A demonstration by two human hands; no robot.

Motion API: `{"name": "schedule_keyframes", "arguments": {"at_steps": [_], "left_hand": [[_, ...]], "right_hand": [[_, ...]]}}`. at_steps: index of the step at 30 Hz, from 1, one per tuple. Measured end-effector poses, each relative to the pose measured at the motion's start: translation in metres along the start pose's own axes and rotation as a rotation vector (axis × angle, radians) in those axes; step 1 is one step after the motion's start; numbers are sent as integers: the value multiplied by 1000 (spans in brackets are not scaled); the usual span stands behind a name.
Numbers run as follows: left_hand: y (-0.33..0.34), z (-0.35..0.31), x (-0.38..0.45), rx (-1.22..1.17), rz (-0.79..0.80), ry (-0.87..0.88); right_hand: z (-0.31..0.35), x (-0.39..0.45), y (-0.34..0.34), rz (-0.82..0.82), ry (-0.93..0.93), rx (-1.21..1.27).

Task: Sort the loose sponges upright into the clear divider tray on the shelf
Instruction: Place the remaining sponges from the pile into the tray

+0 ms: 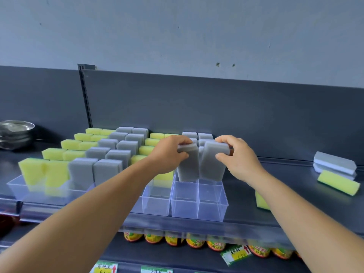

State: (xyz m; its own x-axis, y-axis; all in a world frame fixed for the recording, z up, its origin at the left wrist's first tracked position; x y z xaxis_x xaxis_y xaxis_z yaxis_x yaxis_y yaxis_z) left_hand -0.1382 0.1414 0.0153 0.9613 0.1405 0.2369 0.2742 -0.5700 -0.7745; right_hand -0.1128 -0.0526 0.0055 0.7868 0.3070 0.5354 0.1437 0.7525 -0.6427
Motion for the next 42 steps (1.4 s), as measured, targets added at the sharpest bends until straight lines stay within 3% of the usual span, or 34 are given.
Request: {"name": "schedule_keyframes", "arguments": {"at_steps": [12,22,32,42], "left_hand": [[29,-1,21,308,109,30],[35,-1,13,461,88,24],[47,-43,-23,413,81,214],[112,-102,-39,501,232,266]], "right_hand": [[-26,16,25,188,-62,-133],[-23,10,31,301,6,-233],[-7,-38,-9,299,42,-358],[-53,-87,-75,333,147,-426]]}}
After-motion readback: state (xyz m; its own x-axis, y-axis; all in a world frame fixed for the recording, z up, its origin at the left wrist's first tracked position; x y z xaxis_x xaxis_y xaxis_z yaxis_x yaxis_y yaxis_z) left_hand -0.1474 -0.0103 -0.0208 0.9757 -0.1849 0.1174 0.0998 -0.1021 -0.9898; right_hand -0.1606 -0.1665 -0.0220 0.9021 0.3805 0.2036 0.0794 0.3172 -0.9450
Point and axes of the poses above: each hand's wrist, its own x-axis towards the middle knuckle, its own y-axis out of the palm, z = x × y, the point moved 2 cm from there along x, towards the middle knuckle, and after that the axes turned 13 degrees about -y, right-handed, at the moved point
